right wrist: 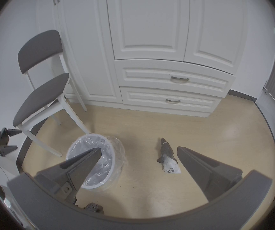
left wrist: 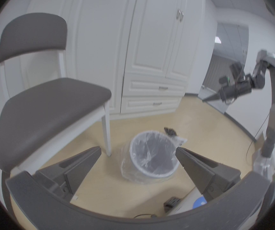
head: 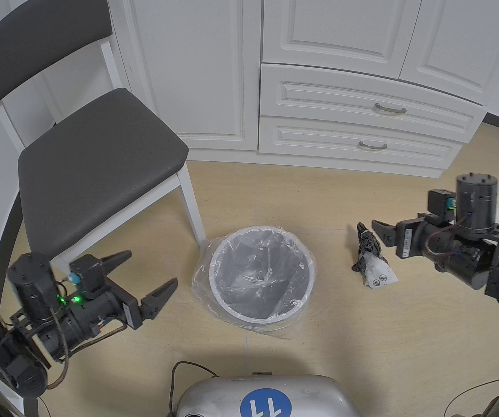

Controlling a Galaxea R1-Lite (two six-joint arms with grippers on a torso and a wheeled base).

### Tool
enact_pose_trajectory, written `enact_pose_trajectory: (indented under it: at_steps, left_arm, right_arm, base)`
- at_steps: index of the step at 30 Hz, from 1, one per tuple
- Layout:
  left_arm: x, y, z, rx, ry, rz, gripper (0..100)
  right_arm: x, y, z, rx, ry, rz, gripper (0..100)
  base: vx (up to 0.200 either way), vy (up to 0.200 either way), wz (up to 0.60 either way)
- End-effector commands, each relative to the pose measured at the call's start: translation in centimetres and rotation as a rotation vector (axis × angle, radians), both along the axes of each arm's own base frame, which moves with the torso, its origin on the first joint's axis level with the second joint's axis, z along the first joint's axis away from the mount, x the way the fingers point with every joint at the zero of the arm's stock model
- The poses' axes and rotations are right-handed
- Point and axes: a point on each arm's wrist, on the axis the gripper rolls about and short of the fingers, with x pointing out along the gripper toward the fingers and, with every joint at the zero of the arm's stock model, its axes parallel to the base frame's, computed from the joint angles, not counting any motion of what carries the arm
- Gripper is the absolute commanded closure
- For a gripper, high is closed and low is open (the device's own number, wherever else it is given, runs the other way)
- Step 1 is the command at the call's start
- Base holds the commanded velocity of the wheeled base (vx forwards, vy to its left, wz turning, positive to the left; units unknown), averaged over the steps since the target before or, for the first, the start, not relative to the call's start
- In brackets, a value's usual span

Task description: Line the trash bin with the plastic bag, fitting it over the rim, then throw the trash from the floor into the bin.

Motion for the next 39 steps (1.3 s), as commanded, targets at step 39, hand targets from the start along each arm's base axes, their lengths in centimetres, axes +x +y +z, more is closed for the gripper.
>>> enact_pose_trajectory:
  at_steps: [39]
  left_arm:
    - [-10.4,5.4,15.8,-0.158,-0.215,0.453,0]
  right_arm:
    - [3.3,-7.5,7.4,0.399,0.353,0.028,0]
  base:
    - [0.0,0.0,0.0]
